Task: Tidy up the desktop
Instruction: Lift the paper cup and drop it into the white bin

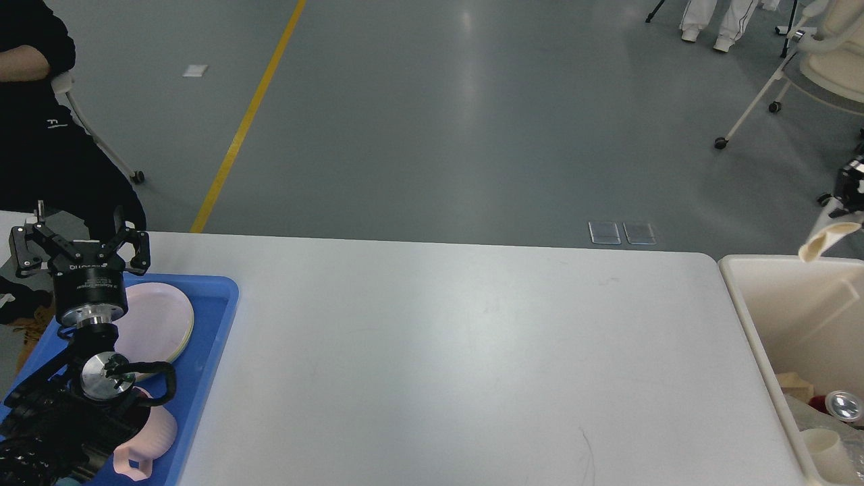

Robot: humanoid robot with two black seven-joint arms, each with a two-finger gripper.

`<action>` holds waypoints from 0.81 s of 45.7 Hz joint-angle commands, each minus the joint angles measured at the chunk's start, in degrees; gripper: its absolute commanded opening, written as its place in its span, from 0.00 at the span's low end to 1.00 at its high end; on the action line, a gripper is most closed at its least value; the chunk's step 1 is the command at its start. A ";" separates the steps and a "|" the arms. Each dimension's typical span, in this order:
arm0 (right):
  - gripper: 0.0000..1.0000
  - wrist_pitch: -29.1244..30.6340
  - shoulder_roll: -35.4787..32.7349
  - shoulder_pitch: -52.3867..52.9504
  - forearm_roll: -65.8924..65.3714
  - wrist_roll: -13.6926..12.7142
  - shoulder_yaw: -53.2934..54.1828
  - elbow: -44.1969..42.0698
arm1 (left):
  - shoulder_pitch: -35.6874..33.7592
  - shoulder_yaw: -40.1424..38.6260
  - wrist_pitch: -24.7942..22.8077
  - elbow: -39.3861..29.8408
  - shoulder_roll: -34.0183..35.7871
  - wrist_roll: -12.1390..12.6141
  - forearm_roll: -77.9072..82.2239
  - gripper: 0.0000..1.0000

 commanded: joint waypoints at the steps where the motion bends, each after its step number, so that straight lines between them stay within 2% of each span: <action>1: 0.52 -6.23 0.80 -8.97 0.02 0.59 0.74 -8.34 | 0.00 0.00 0.00 0.00 0.00 0.00 0.07 0.96; 2: 0.69 -8.34 1.15 -10.03 0.02 0.59 0.83 -8.79 | 0.00 0.00 0.00 0.00 0.00 0.00 0.07 0.96; 4: 0.97 -12.82 2.11 -12.57 0.02 0.59 0.83 -9.32 | 0.00 0.00 0.00 0.00 0.00 0.00 -0.02 0.96; 5: 1.00 -15.02 2.64 -13.80 0.02 0.59 0.83 -9.40 | 0.00 0.00 0.00 0.00 0.00 0.00 0.07 0.96; 9: 1.00 -21.00 4.49 -19.16 0.02 0.59 0.74 -9.76 | 0.00 0.00 0.00 0.00 0.00 0.00 0.07 0.96; 12: 1.00 -23.21 5.63 -21.81 0.02 0.59 0.91 -9.93 | 0.00 0.00 0.00 0.00 0.00 0.00 0.07 0.96; 25: 1.00 -24.71 8.18 -23.75 0.10 0.51 2.23 -10.11 | 0.00 0.00 0.00 0.00 0.00 0.00 -0.02 0.96; 37: 1.00 -24.80 8.45 -26.21 3.44 0.68 22.52 -10.37 | 0.00 0.00 0.00 0.00 0.00 0.00 0.07 0.96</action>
